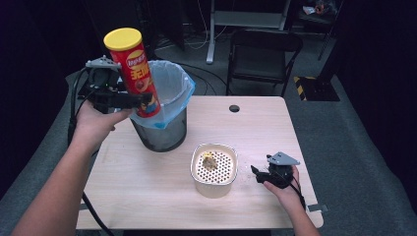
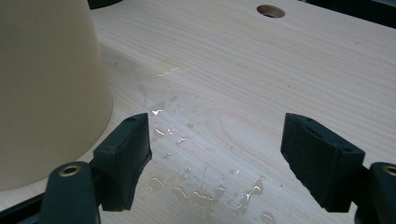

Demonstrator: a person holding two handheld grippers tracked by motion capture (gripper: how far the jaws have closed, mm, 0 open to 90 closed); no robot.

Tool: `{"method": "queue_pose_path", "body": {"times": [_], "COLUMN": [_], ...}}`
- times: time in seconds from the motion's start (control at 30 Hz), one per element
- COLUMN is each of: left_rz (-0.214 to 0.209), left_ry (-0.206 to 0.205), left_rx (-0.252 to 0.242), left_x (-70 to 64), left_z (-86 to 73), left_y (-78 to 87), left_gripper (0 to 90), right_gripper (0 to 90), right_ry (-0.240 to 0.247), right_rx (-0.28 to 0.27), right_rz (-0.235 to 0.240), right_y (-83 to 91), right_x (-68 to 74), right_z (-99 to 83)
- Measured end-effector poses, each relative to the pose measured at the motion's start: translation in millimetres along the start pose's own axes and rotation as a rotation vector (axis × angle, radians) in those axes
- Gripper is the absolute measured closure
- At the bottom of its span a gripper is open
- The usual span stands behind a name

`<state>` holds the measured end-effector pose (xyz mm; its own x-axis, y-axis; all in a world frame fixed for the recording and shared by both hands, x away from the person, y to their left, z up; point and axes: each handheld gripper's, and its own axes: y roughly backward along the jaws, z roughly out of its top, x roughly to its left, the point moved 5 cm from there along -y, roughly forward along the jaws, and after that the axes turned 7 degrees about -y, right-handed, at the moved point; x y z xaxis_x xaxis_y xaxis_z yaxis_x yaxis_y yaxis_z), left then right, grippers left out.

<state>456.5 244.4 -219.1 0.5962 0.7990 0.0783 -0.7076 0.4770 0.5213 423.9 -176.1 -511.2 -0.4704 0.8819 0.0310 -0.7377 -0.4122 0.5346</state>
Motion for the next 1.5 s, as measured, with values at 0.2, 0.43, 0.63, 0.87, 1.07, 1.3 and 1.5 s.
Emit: {"method": "queue_pose_path", "body": {"times": [0.2, 0.43, 0.63, 0.87, 1.07, 1.3, 1.5], "left_rz": [0.046, 0.088, 0.123, 0.113, 0.117, 0.166, 0.171], "left_ry": [0.023, 0.064, 0.079, 0.101, 0.129, 0.176, 0.189], "left_rx": [0.0, 0.017, 0.025, 0.029, 0.053, 0.063, 0.068], "left_x": [10.2, 24.9, 33.9, 42.0, 53.0, 66.9, 73.2], "left_z": [9.1, 12.4, 10.3, 3.1, -8.7, -28.4, -44.9], "left_y": [-11.3, -35.3, -55.8, -74.2, -87.4, -92.2, -82.6], "left_gripper": [23.7, 23.7, 23.7, 23.6, 23.5, 13.1, 13.1], "right_gripper": [23.5, 23.5, 23.5, 23.5, 23.5, 23.5, 23.5], "right_ry": [0.001, 0.005, 0.003, 0.004, -0.002, 0.009, 0.0], "right_rx": [0.004, 0.003, -0.003, 0.002, -0.002, -0.002, 0.001], "right_rz": [0.003, 0.001, 0.004, 0.008, 0.008, 0.011, 0.009], "right_y": [-0.6, -0.7, -0.7, -1.2, -0.4, -0.9, -2.0], "right_x": [0.1, 1.8, 1.1, 0.4, 0.0, 0.5, 0.8], "right_z": [-0.8, -0.6, -0.5, -1.7, -1.4, -1.4, -1.9]}}
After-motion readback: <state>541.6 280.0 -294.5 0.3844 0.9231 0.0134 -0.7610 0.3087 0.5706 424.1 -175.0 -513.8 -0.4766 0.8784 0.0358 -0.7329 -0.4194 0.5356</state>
